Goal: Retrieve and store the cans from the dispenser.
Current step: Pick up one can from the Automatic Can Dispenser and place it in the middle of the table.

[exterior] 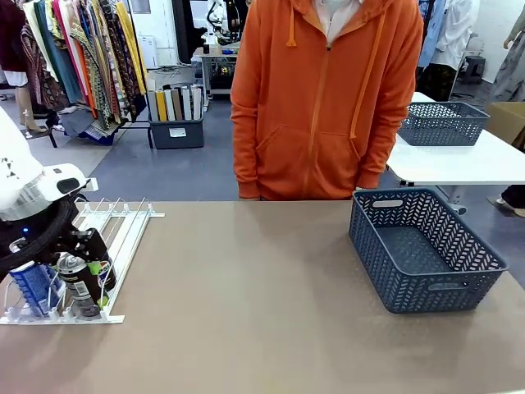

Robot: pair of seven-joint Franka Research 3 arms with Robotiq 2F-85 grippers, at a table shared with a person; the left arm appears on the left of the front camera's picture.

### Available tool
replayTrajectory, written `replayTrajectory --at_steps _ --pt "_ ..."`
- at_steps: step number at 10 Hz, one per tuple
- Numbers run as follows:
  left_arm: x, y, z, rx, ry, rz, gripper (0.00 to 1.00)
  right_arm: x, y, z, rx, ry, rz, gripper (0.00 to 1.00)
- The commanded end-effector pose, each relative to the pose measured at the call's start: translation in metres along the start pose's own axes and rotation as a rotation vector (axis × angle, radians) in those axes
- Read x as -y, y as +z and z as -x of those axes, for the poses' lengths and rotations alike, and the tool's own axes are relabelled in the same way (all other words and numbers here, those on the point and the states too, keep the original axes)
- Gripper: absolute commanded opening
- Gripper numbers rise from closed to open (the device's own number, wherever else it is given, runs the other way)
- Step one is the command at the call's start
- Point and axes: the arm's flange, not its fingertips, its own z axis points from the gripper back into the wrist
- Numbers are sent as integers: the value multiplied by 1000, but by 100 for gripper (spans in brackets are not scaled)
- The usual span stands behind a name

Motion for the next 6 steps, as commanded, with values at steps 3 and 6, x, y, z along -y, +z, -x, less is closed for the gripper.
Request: replayTrajectory --at_steps 3,6 --pt "4 -14 13 -18 24 -15 0 -5 2 2 -8 -15 -2 100" --pt "16 54 28 52 42 -50 0 -5 2 2 -8 -15 -2 100"
